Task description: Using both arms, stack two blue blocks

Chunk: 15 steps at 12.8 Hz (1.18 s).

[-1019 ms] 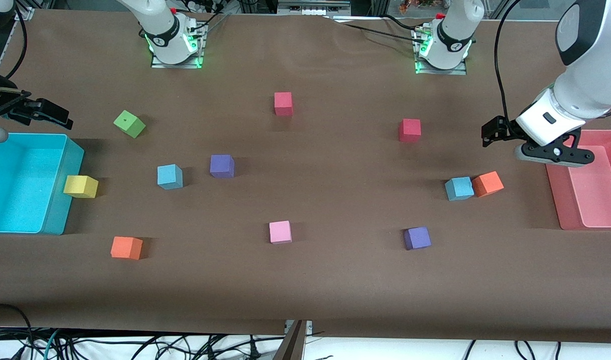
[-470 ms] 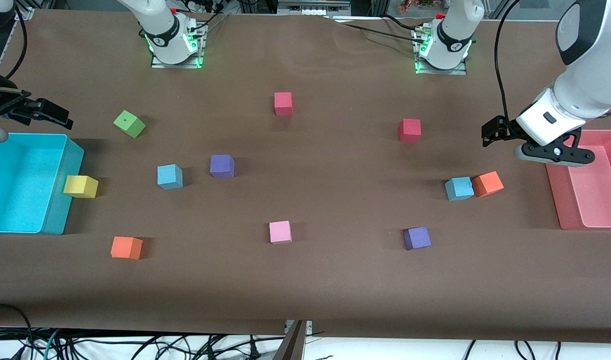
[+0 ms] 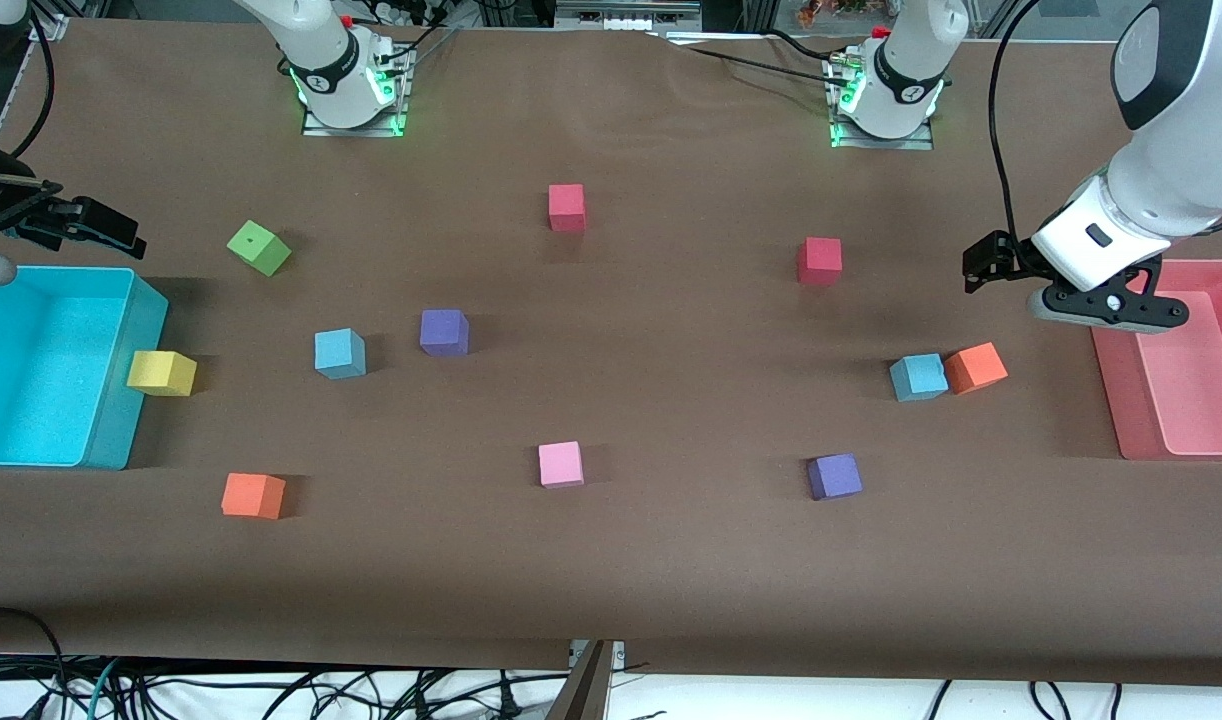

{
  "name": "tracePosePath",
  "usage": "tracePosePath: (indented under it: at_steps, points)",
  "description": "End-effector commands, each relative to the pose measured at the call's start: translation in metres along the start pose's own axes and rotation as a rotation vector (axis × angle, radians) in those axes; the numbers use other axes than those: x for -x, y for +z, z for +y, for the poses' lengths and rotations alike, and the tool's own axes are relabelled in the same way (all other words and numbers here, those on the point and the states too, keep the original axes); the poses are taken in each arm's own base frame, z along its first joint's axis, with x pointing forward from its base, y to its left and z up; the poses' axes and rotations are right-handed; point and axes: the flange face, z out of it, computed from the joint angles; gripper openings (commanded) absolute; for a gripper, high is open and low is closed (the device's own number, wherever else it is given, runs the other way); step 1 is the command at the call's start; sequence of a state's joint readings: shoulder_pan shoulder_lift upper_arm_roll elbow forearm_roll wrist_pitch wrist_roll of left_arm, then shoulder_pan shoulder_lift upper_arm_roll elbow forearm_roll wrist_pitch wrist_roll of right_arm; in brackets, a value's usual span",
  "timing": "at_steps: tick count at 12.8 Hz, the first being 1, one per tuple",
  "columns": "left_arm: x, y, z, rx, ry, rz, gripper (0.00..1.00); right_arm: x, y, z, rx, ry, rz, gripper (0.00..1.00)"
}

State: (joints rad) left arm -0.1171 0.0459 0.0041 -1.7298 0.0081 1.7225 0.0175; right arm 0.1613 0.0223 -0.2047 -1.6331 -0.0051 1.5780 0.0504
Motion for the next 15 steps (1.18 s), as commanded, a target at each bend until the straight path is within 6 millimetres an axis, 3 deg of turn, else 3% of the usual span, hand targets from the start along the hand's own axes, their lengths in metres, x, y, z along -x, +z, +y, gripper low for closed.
tracePosePath:
  at_steps: [1,12,13,15]
  points:
    - [0.003,-0.009,0.002,-0.017,-0.004,-0.002,1.00,0.003,-0.001,0.000,-0.014,0.001,-0.008,1.00]
    - [0.003,-0.009,0.002,-0.015,-0.005,-0.002,1.00,0.001,0.002,-0.003,-0.010,-0.005,-0.015,1.00]
    - [0.003,-0.009,0.002,-0.015,-0.005,-0.002,1.00,-0.002,0.007,-0.013,-0.001,-0.021,-0.024,1.00]
    - [0.003,-0.009,0.002,-0.015,-0.005,-0.002,1.00,-0.019,0.042,-0.046,0.042,-0.104,-0.083,1.00]
